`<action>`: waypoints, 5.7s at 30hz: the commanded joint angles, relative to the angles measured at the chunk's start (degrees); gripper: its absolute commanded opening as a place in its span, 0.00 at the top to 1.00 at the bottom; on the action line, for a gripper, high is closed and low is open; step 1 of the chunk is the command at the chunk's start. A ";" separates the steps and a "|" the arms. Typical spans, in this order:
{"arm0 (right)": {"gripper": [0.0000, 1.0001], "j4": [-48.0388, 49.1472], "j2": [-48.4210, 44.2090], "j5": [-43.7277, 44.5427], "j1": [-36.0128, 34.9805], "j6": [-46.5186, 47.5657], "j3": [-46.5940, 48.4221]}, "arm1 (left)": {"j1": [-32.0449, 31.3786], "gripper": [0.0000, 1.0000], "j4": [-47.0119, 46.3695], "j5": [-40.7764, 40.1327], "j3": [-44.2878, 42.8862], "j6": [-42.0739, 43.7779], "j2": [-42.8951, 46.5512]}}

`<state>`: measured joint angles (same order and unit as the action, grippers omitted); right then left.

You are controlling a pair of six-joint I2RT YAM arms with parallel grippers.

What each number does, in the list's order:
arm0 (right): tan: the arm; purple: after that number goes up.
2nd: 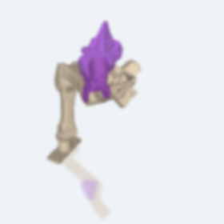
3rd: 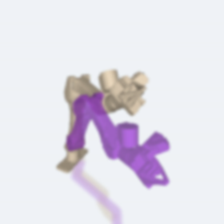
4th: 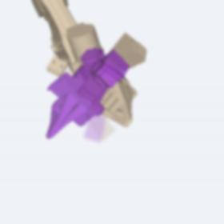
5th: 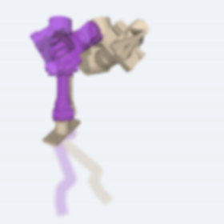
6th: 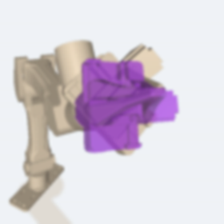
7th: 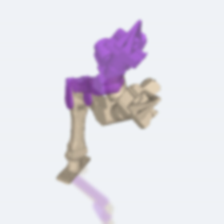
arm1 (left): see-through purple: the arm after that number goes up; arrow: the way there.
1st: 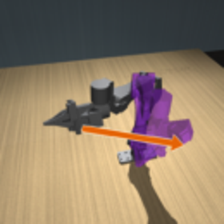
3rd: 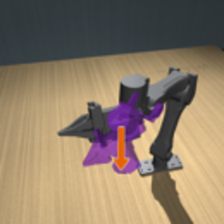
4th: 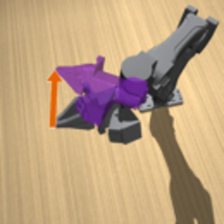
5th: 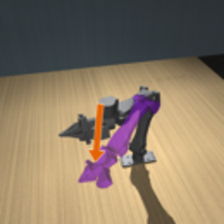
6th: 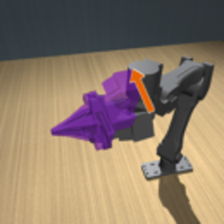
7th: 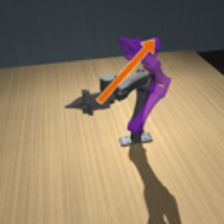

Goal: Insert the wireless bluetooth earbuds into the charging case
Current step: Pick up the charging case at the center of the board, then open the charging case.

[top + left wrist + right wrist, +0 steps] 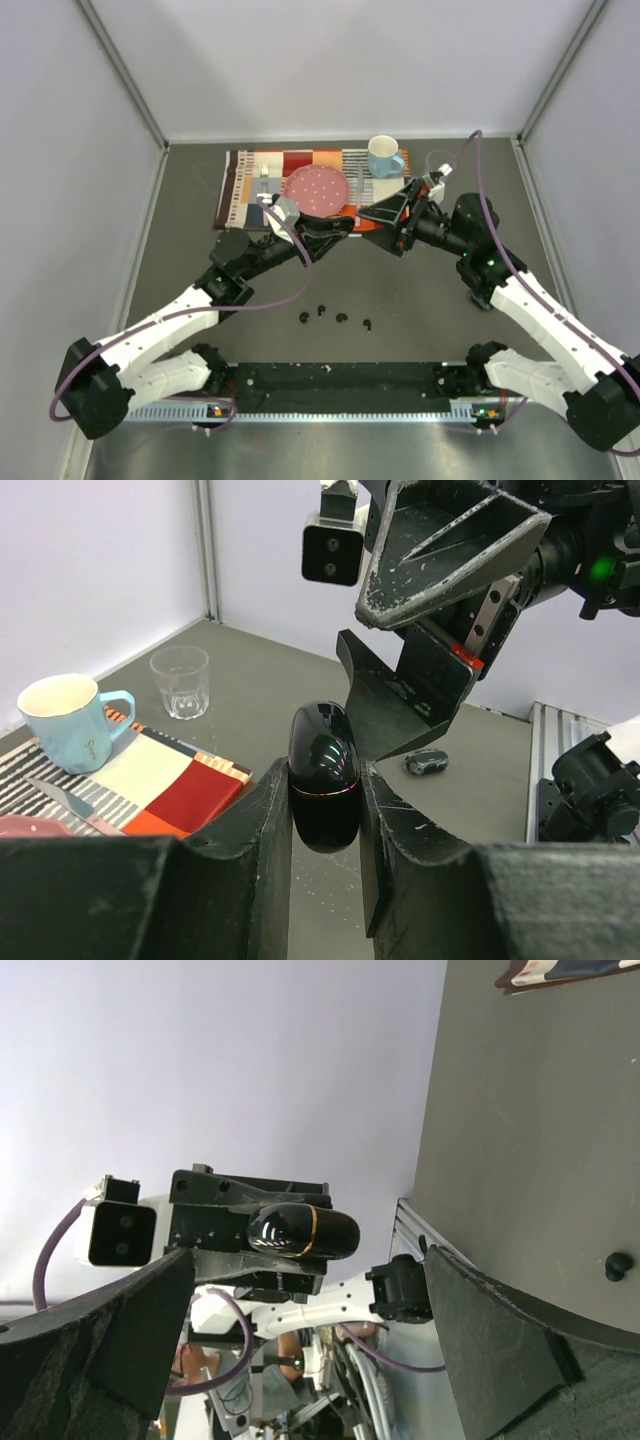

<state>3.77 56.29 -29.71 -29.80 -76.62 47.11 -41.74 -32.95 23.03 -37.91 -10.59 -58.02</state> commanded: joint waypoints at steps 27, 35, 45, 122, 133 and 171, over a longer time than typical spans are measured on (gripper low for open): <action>0.25 14.77 4.35 -4.47 -3.07 -16.19 -2.29 | -1.94 1.00 -10.29 -1.05 0.21 0.04 -3.06; 0.49 17.58 5.67 -5.00 -3.51 -18.12 -3.60 | -2.03 1.00 -10.82 -1.41 -0.94 0.39 -4.56; 0.90 19.70 5.50 -4.21 -3.51 -18.57 -5.01 | -1.95 0.89 -11.43 -0.53 -0.23 -0.92 -4.47; 0.95 27.87 4.62 -3.50 -3.42 -22.61 -8.09 | -1.95 0.97 -21.72 -1.14 1.43 -6.11 -9.31; 0.04 -2.61 -0.12 -0.18 -1.93 7.51 1.22 | -2.03 1.00 -31.82 -5.00 10.57 -3.12 -5.00; 0.09 -26.80 7.95 4.84 -8.08 32.86 13.88 | -2.03 1.00 -54.68 5.09 17.35 -5.49 -7.55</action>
<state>-23.90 63.66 -27.22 -37.19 -43.05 57.91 -43.55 -73.25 24.84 -18.00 -16.58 -67.90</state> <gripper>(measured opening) 0.906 0.320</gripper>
